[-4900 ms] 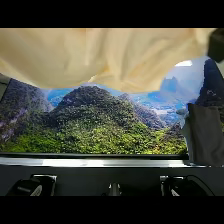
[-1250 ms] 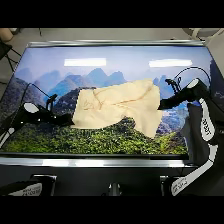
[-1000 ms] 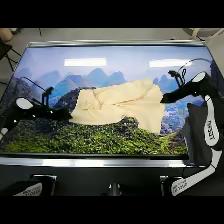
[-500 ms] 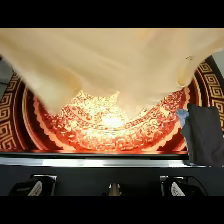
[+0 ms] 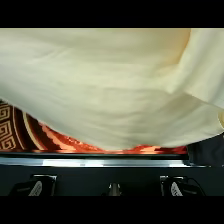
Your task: Fold the shirts.
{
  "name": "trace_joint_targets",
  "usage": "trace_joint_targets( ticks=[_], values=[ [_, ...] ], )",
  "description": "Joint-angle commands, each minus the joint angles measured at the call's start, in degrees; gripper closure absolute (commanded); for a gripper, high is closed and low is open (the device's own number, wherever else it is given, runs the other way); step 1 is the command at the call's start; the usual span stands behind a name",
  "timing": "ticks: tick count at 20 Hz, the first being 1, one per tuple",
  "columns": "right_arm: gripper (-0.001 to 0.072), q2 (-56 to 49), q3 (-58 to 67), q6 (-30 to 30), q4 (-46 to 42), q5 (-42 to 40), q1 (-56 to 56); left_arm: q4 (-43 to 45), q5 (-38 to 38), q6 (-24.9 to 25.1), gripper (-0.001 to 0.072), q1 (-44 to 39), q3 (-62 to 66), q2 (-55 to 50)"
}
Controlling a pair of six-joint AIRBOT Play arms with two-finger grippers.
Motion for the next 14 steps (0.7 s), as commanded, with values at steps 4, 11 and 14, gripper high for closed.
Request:
trace_joint_targets(
  ticks=[4, 11, 14],
  values=[
    [0.0692, -18.7, 0.0, 3.0, -2.7, 22.3, 0.0, 2.4, -13.2, -1.6, 0.0685, 0.0, -13.0, -9.0],
    [0.0692, -53.2, -3.0, 7.1, -10.5, 12.0, 11.1, 2.3, -5.2, 0.3, 0.0685, -1.2, -26.6, -35.0],
    [0.0692, -60.6, -3.0, 17.4, -9.9, -1.9, 13.6, 1.6, -2.1, 0.4, 0.0685, -1.7, -23.5, -45.5]
  ],
)
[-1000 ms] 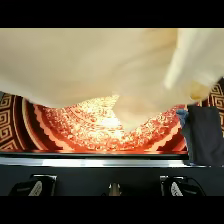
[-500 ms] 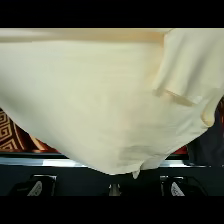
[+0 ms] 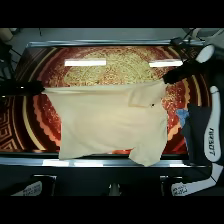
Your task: Fold the shirts.
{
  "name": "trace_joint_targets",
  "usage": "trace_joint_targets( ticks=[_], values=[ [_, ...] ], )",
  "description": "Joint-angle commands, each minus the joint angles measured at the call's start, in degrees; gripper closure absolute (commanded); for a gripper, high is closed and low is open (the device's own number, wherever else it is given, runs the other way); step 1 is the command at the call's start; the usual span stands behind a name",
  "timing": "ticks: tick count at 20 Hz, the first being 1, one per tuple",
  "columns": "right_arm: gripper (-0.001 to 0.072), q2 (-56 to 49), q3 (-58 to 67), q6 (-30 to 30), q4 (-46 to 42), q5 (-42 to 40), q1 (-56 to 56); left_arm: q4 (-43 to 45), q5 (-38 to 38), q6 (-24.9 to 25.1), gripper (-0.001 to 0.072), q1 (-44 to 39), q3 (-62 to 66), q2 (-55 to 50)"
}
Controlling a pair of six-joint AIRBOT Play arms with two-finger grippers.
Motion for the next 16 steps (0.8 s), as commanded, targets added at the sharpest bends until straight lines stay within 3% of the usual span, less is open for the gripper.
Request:
trace_joint_targets(
  ticks=[1, 4, 6, 8, 10, 12, 14, 16],
  values=[
    [0.0692, -10.4, -0.1, 7.6, 0.8, -15.5, 3.1, -1.0, 5.0, 0.4, 0.0685, -0.6, 1.9, -12.4],
    [0.0692, -12.3, -0.1, 7.6, 0.7, -25.2, 2.2, -1.0, 10.1, 0.3, 0.0685, -0.8, 5.8, -17.1],
    [0.0692, -11.9, 0.1, 7.6, 1.0, -25.9, 0.8, -1.0, 10.2, 0.3, 0.0684, -0.8, 8.4, -18.6],
    [0.0692, -9.8, 0.1, 4.5, 0.9, -17.7, -0.7, -1.0, 4.6, 3.0, 0.0684, -0.7, 10.4, -18.2],
    [0.0692, -7.0, 0.1, 1.2, 0.5, -3.6, -1.9, -0.5, -6.6, 8.5, 0.0685, -0.7, 12.1, -17.8],
    [0.0692, -6.1, -0.2, -3.1, -0.4, 10.7, -2.0, 0.0, -17.2, 8.6, 0.0685, -1.3, 11.1, -17.9],
    [0.0692, -6.1, -3.6, -2.7, 0.0, 14.8, -1.9, 2.2, -21.2, 8.5, 0.0686, -2.6, 6.6, -18.0],
    [0.0693, -6.3, -9.3, -0.1, 0.2, 14.9, -1.9, 4.7, -20.4, 7.7, 0.0685, -4.1, 1.6, -18.0]
  ],
)
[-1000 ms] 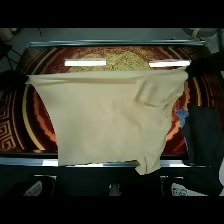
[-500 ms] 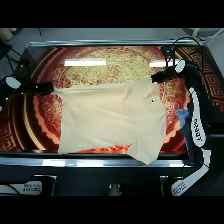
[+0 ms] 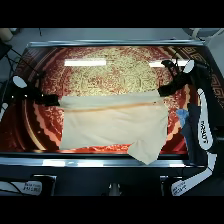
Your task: Fold the shirts.
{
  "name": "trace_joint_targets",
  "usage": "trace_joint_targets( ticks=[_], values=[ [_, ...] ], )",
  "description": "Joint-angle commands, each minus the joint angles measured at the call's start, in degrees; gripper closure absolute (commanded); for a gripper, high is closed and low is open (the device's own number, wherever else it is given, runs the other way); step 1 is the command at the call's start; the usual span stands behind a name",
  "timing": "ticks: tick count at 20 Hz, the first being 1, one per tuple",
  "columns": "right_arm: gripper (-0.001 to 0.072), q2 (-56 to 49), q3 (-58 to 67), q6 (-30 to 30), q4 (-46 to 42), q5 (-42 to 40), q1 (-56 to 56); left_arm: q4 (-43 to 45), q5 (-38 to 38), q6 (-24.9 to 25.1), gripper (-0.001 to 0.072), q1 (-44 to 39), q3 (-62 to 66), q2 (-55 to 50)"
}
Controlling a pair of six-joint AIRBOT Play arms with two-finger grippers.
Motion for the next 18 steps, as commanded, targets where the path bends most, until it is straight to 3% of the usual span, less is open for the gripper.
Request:
trace_joint_targets(
  ticks=[1, 7, 10, 11, 12, 13, 14, 15, 18],
  values=[
    [0.0693, 0.4, -7.6, 0.5, 0.5, 7.7, -0.2, 2.9, -4.9, 0.4, 0.0686, -2.1, -6.0, -0.2],
    [0.0693, 0.5, -13.6, 1.7, -0.6, 4.6, -0.2, 4.6, -2.1, 0.4, 0.0685, -1.8, -8.1, -0.2],
    [0.0691, 0.6, -13.6, 5.3, -0.7, 2.2, -0.2, 5.0, -2.1, 0.4, 0.0685, -0.6, -8.1, -0.6],
    [0.0660, 0.6, -13.5, 5.7, 0.3, 1.8, -0.2, 4.6, -2.1, 0.4, 0.0671, -0.4, -8.1, -0.7],
    [0.0460, 0.7, -13.3, 5.7, 1.8, 1.6, -0.2, 3.8, -2.4, 0.4, 0.0491, -0.2, -8.0, -0.7],
    [0.0288, 0.9, -12.8, 4.6, 2.2, 1.7, -0.3, 3.4, -2.9, 0.3, 0.0217, 0.0, -7.8, -0.6],
    [0.0243, 1.7, -12.0, 1.7, 1.9, 2.4, -0.5, 3.5, -4.1, -0.5, 0.0084, 0.4, -7.3, -0.4],
    [0.0199, 2.8, -11.4, -0.9, 1.4, 4.3, -1.4, 3.5, -6.0, -0.7, 0.0088, 1.0, -6.5, -0.3],
    [0.0197, 7.1, -11.1, -2.4, 0.4, 13.7, -8.0, 3.3, -12.3, -2.2, 0.0101, 4.1, -6.3, 1.5]
  ],
)
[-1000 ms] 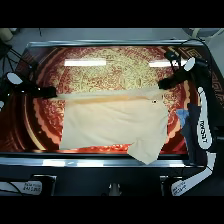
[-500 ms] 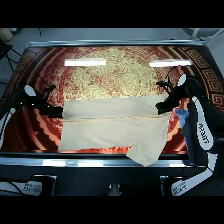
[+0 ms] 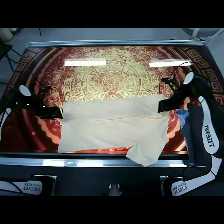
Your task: Fold the shirts.
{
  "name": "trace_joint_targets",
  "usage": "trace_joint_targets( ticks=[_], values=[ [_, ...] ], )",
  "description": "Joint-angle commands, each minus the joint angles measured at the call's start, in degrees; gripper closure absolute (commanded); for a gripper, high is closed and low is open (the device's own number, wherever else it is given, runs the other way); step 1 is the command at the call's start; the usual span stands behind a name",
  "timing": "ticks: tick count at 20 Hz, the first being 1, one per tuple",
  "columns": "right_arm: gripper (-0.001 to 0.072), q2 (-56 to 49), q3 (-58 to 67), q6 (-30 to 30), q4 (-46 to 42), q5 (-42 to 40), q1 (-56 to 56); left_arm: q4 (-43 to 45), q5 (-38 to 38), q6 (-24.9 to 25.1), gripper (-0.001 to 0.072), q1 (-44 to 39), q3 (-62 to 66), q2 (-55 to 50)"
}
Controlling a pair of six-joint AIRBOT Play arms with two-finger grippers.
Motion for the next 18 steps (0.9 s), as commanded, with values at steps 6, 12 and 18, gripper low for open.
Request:
trace_joint_targets(
  ticks=[6, 12, 18],
  values=[
    [0.0232, 19.3, -23.8, -6.1, -1.5, -0.2, -8.1, -4.8, -1.1, 0.9, 0.0102, 4.6, -24.8, 14.7],
    [0.0301, 23.4, -33.5, -8.7, 0.7, -2.1, -8.1, -8.4, 3.6, 3.7, 0.0103, 4.7, -37.3, 19.9],
    [0.0251, 23.7, -34.9, -8.7, 1.4, -2.4, -8.1, -11.1, 6.0, 3.8, 0.0289, 4.1, -40.2, 19.6]
  ],
)
